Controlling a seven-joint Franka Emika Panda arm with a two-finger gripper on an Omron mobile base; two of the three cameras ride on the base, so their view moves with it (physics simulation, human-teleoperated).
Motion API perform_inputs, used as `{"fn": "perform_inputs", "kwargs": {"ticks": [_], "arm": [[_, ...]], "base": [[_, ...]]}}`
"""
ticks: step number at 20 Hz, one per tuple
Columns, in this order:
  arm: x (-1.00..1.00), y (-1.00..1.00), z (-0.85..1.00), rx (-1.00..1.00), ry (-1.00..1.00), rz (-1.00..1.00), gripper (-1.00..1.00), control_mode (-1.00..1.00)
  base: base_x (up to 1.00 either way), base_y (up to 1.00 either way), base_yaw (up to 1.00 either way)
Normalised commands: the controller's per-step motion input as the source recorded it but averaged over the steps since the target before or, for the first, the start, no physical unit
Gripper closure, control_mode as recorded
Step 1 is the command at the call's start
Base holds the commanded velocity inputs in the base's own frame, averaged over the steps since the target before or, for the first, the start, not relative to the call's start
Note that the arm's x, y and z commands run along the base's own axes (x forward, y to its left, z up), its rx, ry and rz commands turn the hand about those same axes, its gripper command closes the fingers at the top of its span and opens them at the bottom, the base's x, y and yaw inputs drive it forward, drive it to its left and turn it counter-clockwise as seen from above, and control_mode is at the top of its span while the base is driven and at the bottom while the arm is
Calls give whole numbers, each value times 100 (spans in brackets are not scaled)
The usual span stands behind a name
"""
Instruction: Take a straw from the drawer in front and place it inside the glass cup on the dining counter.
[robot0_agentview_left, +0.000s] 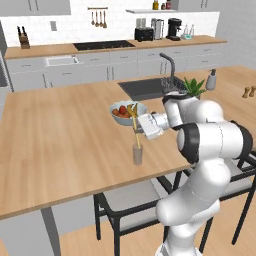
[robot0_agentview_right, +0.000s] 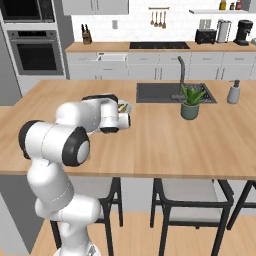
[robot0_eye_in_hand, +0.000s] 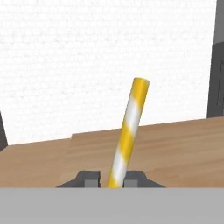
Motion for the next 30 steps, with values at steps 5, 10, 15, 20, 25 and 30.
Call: {"fn": "perform_inputs", "kwargs": {"ticks": [5,10,15,20,25,30], "arm": [[0,0,2,0,-2,1,100,-100],[-4,0,0,0,0,0,100,-100],[-38,3,12,0,0,0,100,-100],[-31,5,13,1,0,0,100,-100],[1,1,5,0,0,0,100,-100],[15,0,-1,0,0,0,100,-100]], "base": [[0,0,0],[0,0,0],[0,0,0],[0,0,0],[0,0,0],[0,0,0]]}}
